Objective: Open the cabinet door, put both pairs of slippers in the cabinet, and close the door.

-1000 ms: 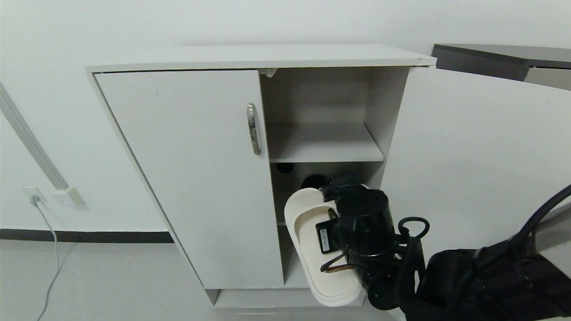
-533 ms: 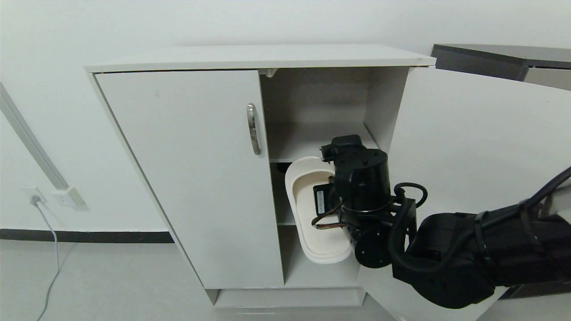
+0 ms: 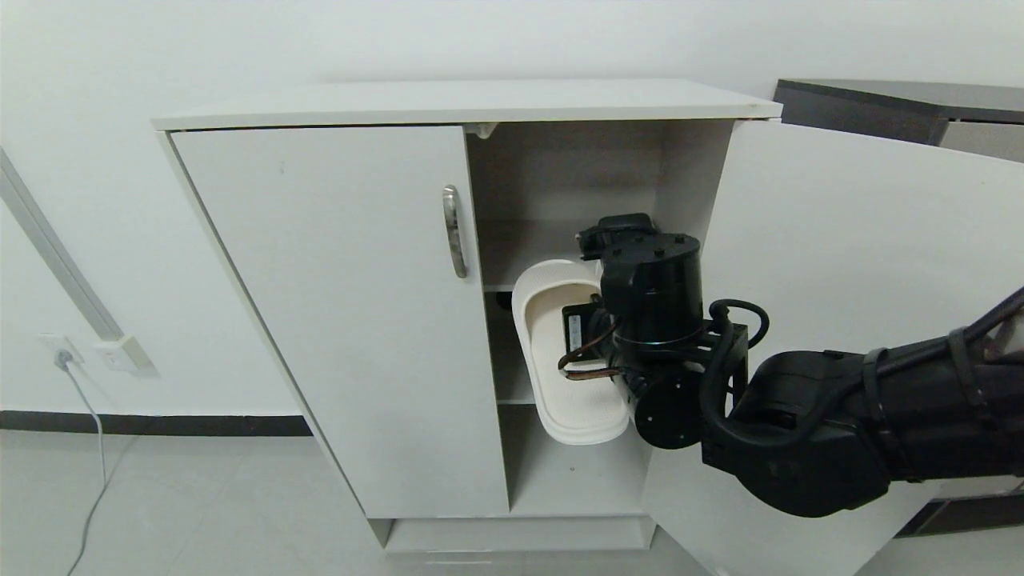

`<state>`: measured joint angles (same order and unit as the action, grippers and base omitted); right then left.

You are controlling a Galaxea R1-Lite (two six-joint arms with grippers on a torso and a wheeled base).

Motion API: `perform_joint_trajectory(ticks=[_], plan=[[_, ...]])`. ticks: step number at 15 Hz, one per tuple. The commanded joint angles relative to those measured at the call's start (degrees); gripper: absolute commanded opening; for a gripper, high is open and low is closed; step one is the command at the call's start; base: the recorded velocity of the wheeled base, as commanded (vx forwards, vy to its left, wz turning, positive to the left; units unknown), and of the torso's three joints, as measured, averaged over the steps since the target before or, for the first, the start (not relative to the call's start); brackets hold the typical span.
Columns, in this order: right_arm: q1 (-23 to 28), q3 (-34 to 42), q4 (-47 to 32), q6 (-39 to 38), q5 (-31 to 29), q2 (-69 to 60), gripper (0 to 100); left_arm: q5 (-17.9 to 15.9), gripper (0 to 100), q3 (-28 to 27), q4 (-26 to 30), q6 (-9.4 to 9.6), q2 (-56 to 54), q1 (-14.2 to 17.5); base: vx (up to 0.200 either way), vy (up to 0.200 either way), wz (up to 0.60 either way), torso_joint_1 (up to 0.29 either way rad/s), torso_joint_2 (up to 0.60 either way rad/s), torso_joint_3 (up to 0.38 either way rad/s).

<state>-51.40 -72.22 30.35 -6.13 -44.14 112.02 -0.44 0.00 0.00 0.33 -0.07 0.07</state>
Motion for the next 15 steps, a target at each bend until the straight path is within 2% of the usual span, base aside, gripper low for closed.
perform_joint_trajectory(ticks=[1, 6, 15], plan=[[0.07, -0.03, 0.06, -0.02, 0.02, -0.05, 0, 0.0, 0, 0.0, 0.0, 0.02, 0.07, 0.01, 0.0, 0.0, 0.0, 0.0, 0.0, 0.0], [0.07, 0.5, 0.06, -0.02, 0.02, -0.13, 0, 0.0, 0, 0.0, 0.0, 0.02, 0.07, 0.01, 0.0, 0.0, 0.0, 0.0, 0.0, 0.0], [-0.02, 0.94, 0.14, 0.07, -0.07, -0.49, 0, -0.09, 0, 0.0, 0.0, 0.11, 0.07, 0.01, 0.2, 0.0, 0.0, 0.003, 0.0, 0.001]])
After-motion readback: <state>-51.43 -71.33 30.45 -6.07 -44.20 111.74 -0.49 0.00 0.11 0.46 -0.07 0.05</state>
